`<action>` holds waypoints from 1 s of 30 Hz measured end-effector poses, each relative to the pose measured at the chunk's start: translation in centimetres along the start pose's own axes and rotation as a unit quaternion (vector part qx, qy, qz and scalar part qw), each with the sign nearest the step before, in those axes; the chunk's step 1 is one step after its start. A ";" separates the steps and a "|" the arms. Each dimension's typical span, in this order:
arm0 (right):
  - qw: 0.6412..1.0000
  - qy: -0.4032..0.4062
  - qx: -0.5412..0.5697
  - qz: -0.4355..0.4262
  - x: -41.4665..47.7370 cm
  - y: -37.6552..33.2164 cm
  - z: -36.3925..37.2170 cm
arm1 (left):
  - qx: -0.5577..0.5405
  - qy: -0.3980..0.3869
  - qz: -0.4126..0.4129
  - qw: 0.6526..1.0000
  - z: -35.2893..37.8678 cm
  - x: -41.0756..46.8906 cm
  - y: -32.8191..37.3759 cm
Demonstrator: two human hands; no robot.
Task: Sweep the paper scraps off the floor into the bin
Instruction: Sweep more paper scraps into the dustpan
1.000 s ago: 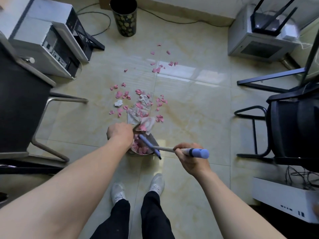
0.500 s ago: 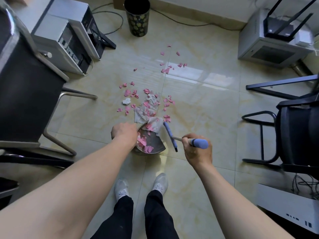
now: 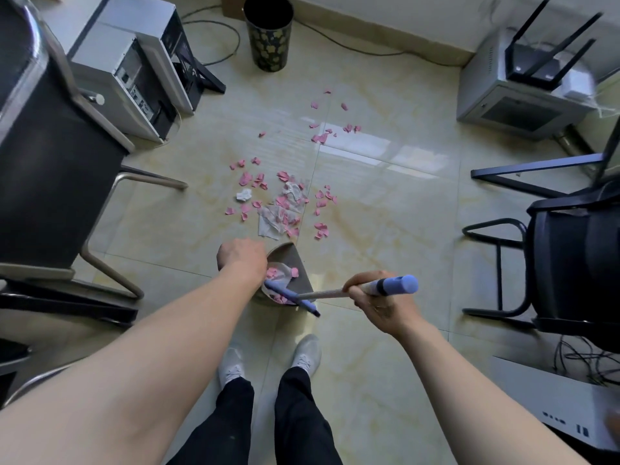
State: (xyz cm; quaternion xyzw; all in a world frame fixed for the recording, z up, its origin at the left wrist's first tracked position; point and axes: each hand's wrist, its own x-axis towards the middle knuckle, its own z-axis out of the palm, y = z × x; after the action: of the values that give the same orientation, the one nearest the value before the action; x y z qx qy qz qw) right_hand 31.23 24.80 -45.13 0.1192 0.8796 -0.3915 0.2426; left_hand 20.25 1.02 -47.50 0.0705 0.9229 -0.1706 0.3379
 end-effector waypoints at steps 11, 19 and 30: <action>0.979 0.160 0.018 0.124 1.0 -1.2 2.4 | -0.007 -0.015 0.008 1.000 1.0 -0.3 0.0; 0.993 0.074 -0.053 0.081 -0.8 1.4 4.5 | -0.005 -0.038 0.005 0.999 0.7 0.0 0.1; 0.962 0.205 0.067 0.170 -1.9 1.9 6.3 | -0.359 -0.430 -0.133 0.818 4.3 2.7 -2.6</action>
State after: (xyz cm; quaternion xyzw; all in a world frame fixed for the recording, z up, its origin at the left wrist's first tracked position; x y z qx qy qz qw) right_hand 35.72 21.34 -48.95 0.3603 0.8489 -0.3702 0.1116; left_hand 20.12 -2.91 -51.58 -0.2595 0.6800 0.1165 0.6758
